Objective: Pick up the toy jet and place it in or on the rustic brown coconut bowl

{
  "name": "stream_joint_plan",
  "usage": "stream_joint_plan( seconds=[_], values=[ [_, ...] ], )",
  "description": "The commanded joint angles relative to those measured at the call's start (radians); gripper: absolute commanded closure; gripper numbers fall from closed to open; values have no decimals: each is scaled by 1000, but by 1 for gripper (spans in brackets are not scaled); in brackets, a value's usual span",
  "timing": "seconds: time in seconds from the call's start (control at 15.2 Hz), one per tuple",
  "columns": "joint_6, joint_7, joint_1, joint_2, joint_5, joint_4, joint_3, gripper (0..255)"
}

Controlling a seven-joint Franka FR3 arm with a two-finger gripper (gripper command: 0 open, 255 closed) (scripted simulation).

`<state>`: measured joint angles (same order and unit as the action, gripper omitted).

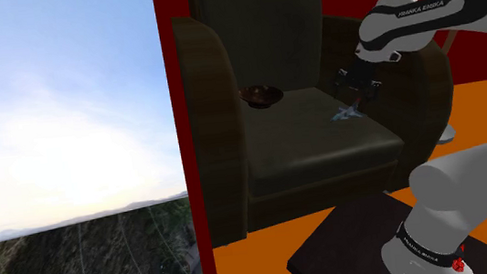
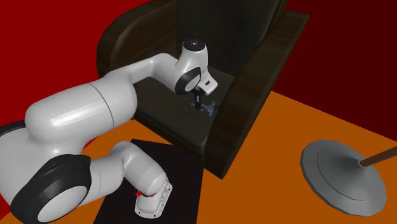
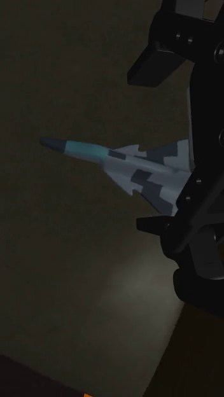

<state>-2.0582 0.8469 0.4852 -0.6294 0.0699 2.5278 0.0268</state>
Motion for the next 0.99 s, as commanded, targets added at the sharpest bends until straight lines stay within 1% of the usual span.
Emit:
stream_joint_plan(
  seconds=[0.0,0.46,0.92],
  values=[
    [-39,62,33,6,7,28,4,0],
    [-157,58,27,59,16,93,1,0],
    [-157,58,27,59,16,93,1,0]
  ],
)
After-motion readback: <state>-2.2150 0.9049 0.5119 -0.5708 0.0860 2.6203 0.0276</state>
